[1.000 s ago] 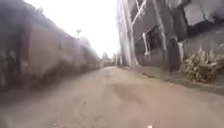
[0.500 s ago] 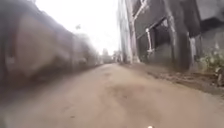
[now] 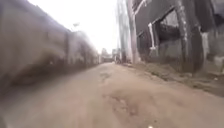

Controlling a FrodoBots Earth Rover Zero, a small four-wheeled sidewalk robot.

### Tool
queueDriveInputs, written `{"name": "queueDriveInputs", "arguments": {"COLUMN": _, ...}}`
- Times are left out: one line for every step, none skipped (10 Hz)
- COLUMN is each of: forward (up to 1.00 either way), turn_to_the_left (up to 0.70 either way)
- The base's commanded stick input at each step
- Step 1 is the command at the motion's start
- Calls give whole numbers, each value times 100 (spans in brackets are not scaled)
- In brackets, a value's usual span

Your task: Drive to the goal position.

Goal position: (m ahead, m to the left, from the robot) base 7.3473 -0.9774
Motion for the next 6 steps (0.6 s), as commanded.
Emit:
{"name": "queueDriveInputs", "arguments": {"forward": 100, "turn_to_the_left": 1}}
{"name": "queueDriveInputs", "arguments": {"forward": 100, "turn_to_the_left": 1}}
{"name": "queueDriveInputs", "arguments": {"forward": 100, "turn_to_the_left": 1}}
{"name": "queueDriveInputs", "arguments": {"forward": 100, "turn_to_the_left": 1}}
{"name": "queueDriveInputs", "arguments": {"forward": 100, "turn_to_the_left": 1}}
{"name": "queueDriveInputs", "arguments": {"forward": 100, "turn_to_the_left": 1}}
